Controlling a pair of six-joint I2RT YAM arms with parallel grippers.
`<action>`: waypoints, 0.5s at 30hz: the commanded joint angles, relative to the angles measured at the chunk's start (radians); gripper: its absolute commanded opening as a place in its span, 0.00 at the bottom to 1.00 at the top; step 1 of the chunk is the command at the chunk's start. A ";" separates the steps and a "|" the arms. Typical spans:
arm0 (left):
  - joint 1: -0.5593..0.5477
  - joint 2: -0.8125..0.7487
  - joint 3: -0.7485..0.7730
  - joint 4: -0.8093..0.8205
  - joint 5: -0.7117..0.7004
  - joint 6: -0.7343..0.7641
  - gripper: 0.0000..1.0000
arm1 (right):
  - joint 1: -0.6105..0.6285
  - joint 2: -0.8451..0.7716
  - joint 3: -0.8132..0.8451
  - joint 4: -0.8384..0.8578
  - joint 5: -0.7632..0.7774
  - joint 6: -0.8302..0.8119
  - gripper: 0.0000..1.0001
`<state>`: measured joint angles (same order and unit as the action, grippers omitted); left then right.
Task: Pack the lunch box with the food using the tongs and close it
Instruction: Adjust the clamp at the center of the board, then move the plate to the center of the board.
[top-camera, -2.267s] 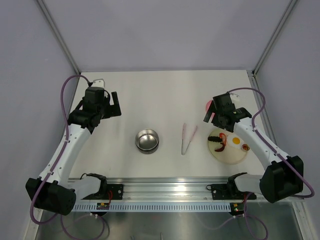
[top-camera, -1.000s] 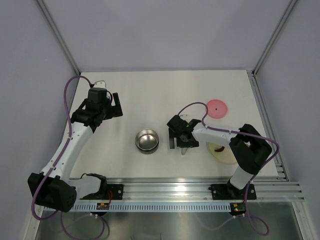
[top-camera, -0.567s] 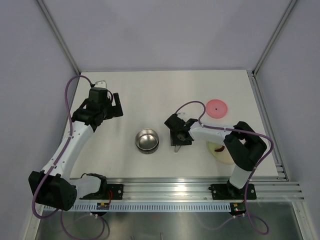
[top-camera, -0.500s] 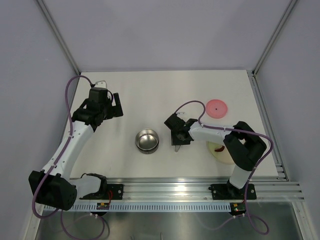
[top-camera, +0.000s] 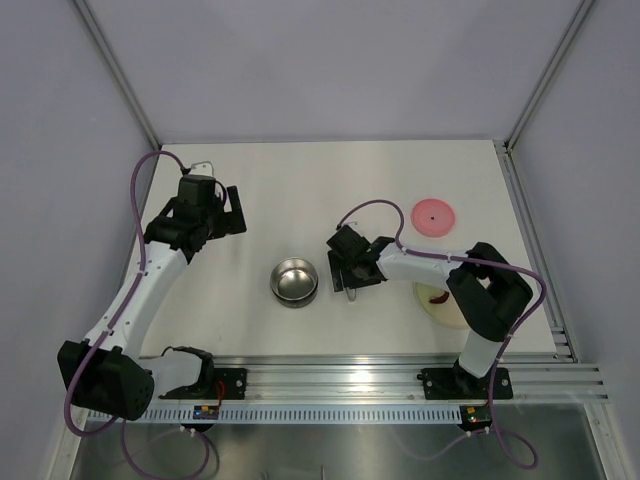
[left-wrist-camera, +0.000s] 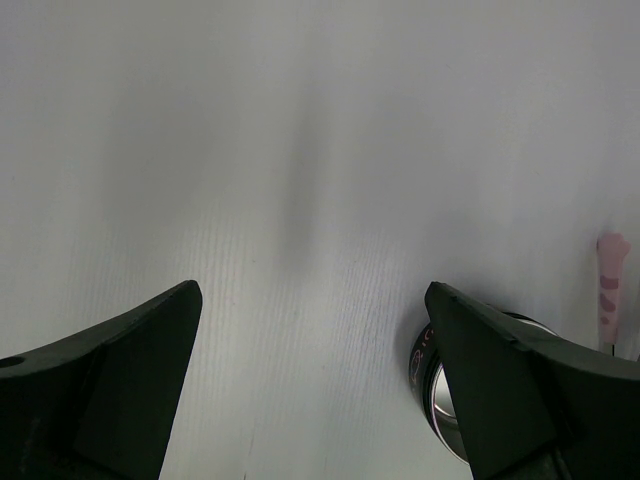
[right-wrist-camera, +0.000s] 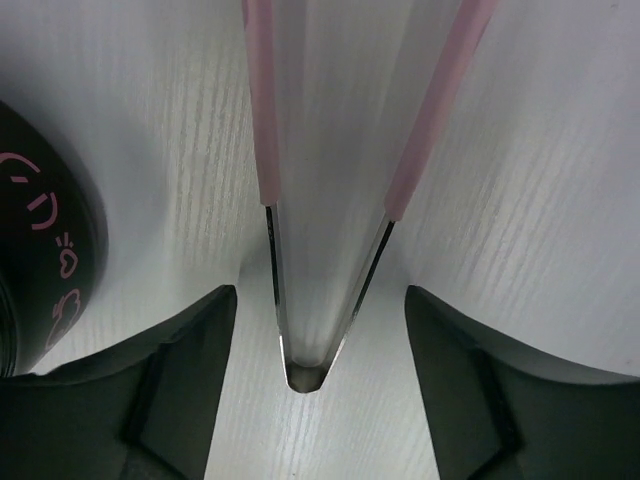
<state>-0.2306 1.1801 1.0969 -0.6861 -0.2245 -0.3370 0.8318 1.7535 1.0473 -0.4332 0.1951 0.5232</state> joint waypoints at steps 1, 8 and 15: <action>-0.004 0.003 0.035 0.037 -0.007 0.001 0.99 | 0.007 -0.025 0.054 -0.025 0.007 -0.022 0.78; -0.004 0.007 0.044 0.025 -0.012 0.007 0.99 | -0.023 -0.182 -0.004 -0.044 0.147 0.101 0.88; -0.006 0.027 0.054 0.023 0.005 -0.002 0.99 | -0.189 -0.380 -0.125 -0.056 0.135 0.181 0.88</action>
<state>-0.2306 1.1912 1.1000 -0.6865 -0.2241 -0.3370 0.7044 1.4170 0.9649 -0.4667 0.2920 0.6369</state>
